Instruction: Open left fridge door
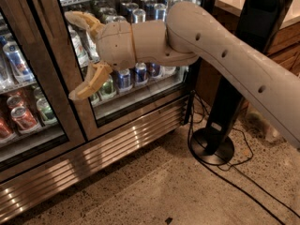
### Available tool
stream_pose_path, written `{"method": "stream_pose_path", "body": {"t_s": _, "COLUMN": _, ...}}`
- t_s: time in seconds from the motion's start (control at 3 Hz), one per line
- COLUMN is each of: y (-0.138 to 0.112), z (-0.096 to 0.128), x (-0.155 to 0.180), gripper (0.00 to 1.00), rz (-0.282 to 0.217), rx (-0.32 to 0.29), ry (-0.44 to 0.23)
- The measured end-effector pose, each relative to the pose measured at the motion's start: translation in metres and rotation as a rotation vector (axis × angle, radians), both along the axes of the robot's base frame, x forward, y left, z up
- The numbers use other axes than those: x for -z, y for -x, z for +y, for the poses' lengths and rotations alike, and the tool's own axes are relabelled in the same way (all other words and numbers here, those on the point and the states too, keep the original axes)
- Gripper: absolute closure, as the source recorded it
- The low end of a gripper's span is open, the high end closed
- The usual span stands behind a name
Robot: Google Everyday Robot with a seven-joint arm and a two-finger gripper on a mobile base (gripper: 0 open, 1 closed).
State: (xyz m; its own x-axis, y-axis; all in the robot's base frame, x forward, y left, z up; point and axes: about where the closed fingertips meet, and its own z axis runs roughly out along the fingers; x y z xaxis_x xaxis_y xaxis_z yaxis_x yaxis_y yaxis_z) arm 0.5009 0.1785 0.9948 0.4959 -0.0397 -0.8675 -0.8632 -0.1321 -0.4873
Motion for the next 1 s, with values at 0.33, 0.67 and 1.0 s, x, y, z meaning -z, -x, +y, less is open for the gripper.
{"method": "stream_pose_path", "body": {"t_s": 0.33, "y": 0.012, "z": 0.002, "x": 0.008, "gripper": 0.0, "rz": -0.007, "rx": 0.075, "ry": -0.109}}
{"method": "stream_pose_path", "body": {"t_s": 0.67, "y": 0.036, "z": 0.02, "x": 0.011, "gripper": 0.0, "rz": -0.065, "rx": 0.084, "ry": -0.123}}
{"method": "stream_pose_path", "body": {"t_s": 1.0, "y": 0.036, "z": 0.022, "x": 0.011, "gripper": 0.0, "rz": -0.065, "rx": 0.081, "ry": -0.123}}
